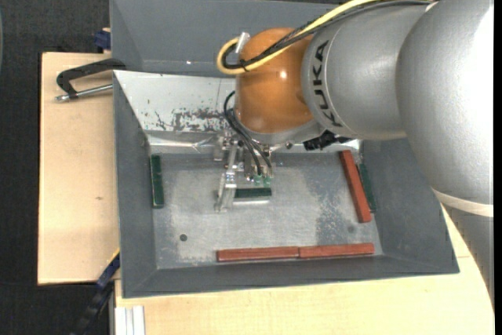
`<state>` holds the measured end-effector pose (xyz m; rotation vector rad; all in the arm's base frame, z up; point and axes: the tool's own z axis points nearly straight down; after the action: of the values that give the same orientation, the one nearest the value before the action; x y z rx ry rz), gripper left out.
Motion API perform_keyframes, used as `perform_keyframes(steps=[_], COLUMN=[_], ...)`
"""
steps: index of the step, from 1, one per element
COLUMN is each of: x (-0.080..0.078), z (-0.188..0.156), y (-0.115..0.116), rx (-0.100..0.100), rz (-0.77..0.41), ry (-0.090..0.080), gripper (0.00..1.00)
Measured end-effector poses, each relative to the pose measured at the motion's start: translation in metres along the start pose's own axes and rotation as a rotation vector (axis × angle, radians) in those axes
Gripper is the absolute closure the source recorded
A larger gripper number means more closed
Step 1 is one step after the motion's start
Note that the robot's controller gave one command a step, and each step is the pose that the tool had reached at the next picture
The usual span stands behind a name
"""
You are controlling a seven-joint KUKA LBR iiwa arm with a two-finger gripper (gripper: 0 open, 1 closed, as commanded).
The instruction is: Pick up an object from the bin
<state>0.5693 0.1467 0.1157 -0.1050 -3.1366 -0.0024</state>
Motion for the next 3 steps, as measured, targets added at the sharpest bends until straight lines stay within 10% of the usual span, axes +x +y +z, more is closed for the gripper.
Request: perform_keyframes(steps=[3], x=[-0.017], z=[-0.016], y=[-0.027], rx=[0.002], rz=[0.097], ry=[-0.007], gripper=[0.00])
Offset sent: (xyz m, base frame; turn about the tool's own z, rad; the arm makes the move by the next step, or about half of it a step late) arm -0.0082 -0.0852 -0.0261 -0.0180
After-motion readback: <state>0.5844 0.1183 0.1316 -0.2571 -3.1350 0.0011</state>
